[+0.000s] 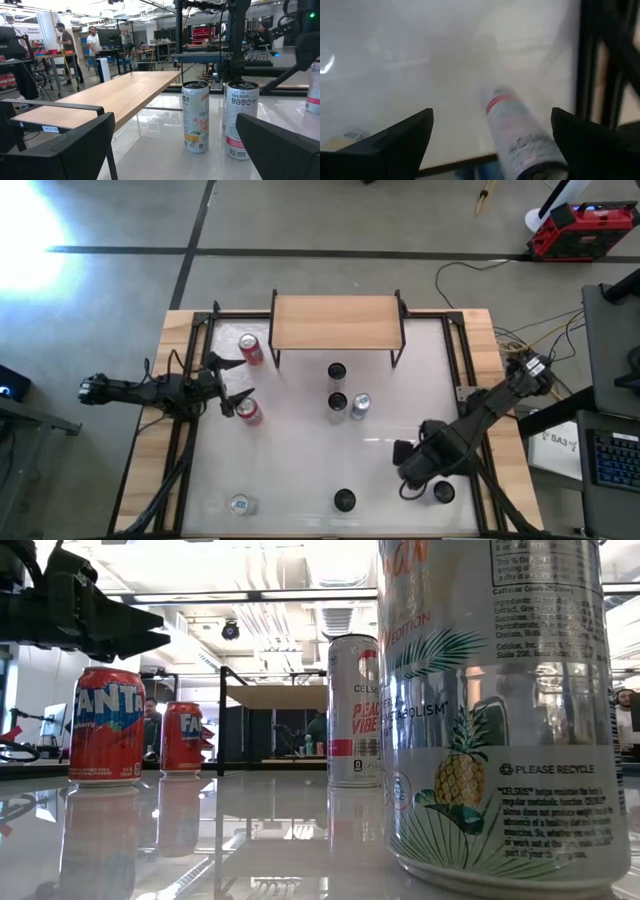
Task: Place canned beverage on shelf
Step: Move the bottom white pink soda can to the center of the table
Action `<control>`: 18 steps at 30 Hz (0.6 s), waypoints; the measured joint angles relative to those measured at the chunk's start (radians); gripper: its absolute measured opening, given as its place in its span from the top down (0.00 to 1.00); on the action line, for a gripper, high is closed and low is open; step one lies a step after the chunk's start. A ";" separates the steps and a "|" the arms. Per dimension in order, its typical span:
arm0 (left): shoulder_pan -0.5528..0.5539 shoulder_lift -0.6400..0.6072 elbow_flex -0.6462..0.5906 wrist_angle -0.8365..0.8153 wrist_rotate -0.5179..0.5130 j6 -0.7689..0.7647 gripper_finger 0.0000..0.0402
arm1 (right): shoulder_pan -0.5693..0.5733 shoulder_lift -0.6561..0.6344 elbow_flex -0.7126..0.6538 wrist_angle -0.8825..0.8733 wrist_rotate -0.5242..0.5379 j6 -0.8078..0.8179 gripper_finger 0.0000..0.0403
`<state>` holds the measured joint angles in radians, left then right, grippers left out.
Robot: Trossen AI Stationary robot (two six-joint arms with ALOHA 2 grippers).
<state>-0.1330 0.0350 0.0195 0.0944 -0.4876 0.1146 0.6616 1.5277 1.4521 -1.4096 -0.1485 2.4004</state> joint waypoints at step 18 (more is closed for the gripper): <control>0.000 0.000 0.000 0.000 0.000 0.000 0.00 | 0.143 0.021 0.000 -0.076 0.031 0.380 0.05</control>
<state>-0.1329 0.0350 0.0196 0.0948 -0.4876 0.1146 0.8048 1.5487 1.4525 -1.4856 -0.1175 2.7806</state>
